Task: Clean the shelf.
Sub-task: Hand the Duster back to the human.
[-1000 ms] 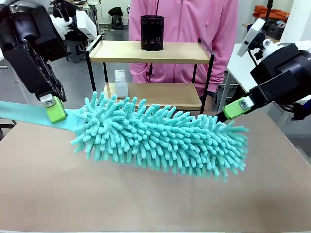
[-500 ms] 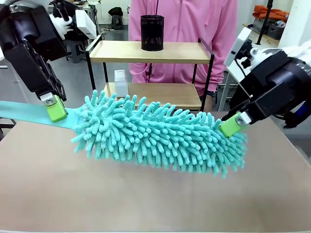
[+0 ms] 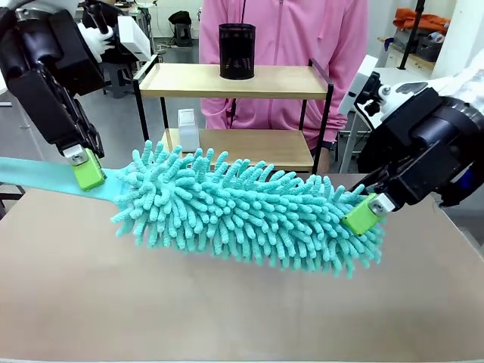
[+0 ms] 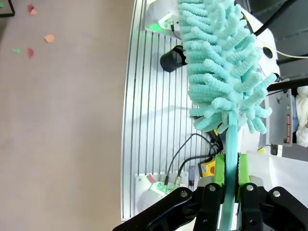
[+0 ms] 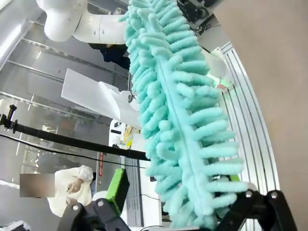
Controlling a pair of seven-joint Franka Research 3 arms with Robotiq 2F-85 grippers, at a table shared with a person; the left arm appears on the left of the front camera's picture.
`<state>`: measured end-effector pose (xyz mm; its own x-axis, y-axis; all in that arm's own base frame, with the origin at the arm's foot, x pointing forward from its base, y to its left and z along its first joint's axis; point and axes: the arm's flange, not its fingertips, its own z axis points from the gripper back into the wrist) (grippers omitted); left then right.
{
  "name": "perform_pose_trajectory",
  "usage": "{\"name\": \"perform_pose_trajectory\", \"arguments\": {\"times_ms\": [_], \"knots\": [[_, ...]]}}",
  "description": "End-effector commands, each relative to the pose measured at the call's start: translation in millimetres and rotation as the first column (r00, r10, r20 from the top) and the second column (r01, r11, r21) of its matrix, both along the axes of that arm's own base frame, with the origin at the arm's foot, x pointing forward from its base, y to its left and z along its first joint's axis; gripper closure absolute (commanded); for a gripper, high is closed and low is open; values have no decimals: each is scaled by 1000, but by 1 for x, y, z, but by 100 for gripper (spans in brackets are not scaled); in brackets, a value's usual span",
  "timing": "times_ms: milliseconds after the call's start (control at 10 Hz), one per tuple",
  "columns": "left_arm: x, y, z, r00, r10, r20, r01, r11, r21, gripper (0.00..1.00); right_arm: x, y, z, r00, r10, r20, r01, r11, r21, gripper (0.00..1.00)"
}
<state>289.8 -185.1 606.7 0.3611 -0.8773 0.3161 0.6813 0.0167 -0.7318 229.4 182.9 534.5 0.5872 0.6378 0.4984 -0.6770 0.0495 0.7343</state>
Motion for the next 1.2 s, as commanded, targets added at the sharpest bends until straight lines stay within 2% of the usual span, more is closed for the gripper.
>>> {"name": "perform_pose_trajectory", "arguments": {"times_ms": [0,100,200,300,400,1100], "knots": [[0,1,5,1000,-28,-1,28,999,-39,88,6,-2,3,999,26,20,-26,1000,9,60],[0,0,5,1000,-27,2,27,999,-37,88,6,-2,2,999,28,19,-28,1000,10,60],[-1,-1,3,999,-32,2,32,999,-28,88,6,-3,2,999,26,22,-26,1000,16,100],[-1,-2,3,999,-32,-1,32,999,-27,88,7,-3,2,999,26,20,-27,1000,17,64],[-1,-2,4,1000,-28,0,28,999,-29,88,8,-3,1,1000,25,18,-26,1000,12,100],[1,-1,4,1000,-5,21,5,1000,-30,88,8,-2,0,1000,23,17,-23,1000,4,100]]}}
